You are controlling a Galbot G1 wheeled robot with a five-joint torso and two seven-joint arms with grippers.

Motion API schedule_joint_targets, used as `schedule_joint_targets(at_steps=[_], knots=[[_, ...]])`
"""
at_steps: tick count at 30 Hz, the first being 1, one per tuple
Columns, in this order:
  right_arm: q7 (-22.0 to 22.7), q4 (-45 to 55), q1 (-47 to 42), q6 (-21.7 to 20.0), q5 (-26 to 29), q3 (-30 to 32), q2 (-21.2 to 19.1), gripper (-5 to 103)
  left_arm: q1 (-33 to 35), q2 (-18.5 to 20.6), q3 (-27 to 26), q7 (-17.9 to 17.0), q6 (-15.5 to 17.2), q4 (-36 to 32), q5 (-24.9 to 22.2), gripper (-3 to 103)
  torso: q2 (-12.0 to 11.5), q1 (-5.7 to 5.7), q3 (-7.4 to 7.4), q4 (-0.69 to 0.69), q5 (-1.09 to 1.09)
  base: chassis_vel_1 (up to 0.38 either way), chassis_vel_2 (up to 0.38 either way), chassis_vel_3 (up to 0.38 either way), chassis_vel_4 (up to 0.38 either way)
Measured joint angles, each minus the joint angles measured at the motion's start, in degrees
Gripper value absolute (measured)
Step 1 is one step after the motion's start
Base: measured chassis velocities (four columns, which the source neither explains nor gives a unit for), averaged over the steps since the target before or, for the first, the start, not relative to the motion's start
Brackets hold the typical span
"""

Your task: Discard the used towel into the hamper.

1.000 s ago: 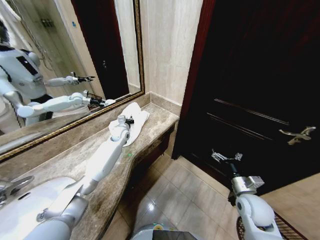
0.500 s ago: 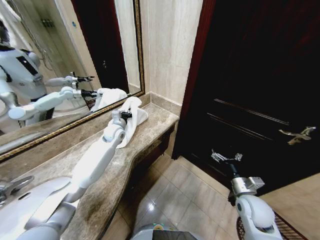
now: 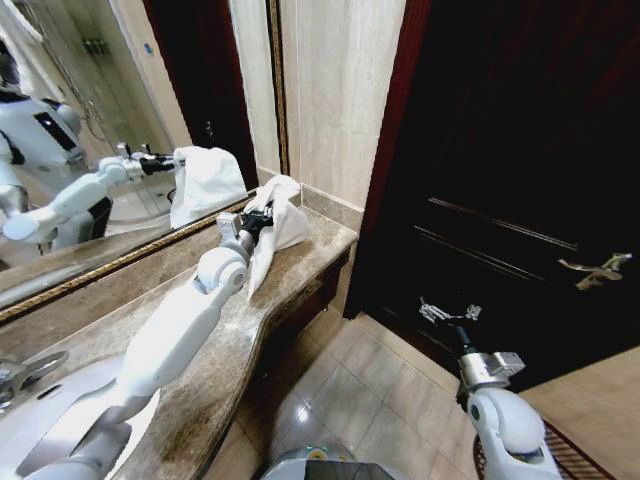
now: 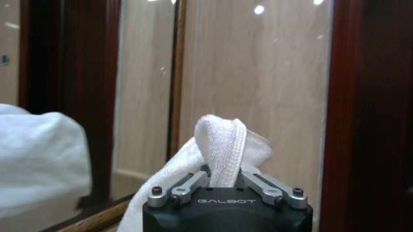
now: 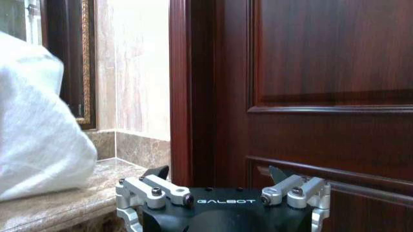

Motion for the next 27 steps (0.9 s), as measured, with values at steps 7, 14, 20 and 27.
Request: schedule_joint_targets(at_steps=[7,14,20,27], knots=[[0.0,0.1,0.0,-0.5,-0.7,-0.3,0.6,100,1.3,1.1,0.2,2.1,-2.1,-4.1,-0.9,9,0.0,0.0,0.0,0.0,0.0,0.0,0.0,0.0,0.0],[0.0,0.4,0.0,-0.6,-0.8,-0.6,0.8,100,5.2,2.6,-1.1,4.0,-2.6,-8.4,-2.1,9,0.0,0.0,0.0,0.0,0.0,0.0,0.0,0.0,0.0],[0.1,1.2,0.1,-1.7,-1.0,-0.8,0.8,100,10.6,3.1,-4.6,4.6,-2.3,-12.1,-1.2,9,0.0,0.0,0.0,0.0,0.0,0.0,0.0,0.0,0.0],[0.3,2.7,-0.2,-2.7,-1.0,-1.0,0.7,100,17.4,4.1,-9.8,5.0,-0.5,-17.4,0.7,9,0.0,0.0,0.0,0.0,-0.01,0.0,0.0,0.0,0.0]])
